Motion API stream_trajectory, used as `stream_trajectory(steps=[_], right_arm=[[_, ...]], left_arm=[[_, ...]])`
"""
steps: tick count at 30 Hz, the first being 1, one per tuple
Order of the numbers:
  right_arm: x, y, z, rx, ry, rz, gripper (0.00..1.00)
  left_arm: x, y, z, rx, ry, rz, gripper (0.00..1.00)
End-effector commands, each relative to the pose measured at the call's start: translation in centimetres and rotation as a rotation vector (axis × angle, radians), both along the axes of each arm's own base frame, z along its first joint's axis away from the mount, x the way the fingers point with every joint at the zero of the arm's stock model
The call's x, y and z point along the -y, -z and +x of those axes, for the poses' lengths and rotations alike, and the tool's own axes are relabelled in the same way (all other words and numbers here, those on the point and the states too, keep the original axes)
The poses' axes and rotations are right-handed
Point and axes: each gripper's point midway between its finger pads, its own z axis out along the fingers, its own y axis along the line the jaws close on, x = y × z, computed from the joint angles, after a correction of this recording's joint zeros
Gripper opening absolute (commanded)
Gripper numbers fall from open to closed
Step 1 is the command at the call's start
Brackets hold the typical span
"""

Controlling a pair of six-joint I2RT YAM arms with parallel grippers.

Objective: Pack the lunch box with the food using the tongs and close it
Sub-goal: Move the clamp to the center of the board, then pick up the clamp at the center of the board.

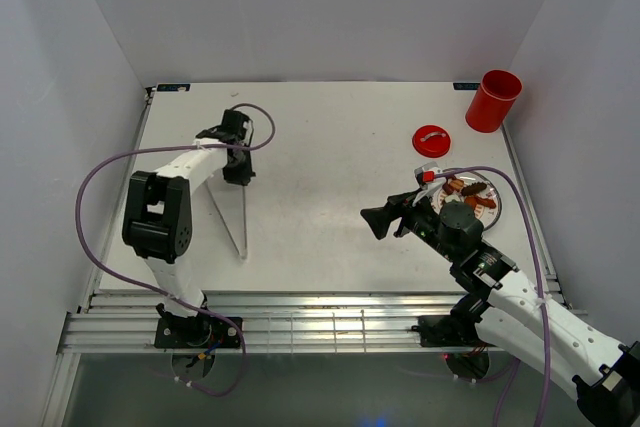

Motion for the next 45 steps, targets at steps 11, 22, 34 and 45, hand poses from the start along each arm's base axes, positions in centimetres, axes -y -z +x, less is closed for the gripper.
stream_trajectory(steps=[11, 22, 34, 45], right_arm=[[-1.0, -0.1, 0.4, 0.011, -0.032, -0.018, 0.91], [-1.0, 0.4, 0.6, -0.001, -0.027, -0.034, 0.91], [-0.4, 4.9, 4.0, -0.205, 0.143, -0.204, 0.9], [-9.0, 9.9, 9.2, -0.405, 0.068, -0.415, 0.9]], left_arm=[[22.4, -0.6, 5.8, 0.048, 0.076, -0.268, 0.0], [27.4, -2.0, 7.0, 0.114, 0.134, -0.356, 0.45], [19.7, -17.9, 8.4, 0.475, 0.113, -0.346, 0.98], [5.0, -17.6, 0.8, 0.696, -0.22, -0.492, 0.98]])
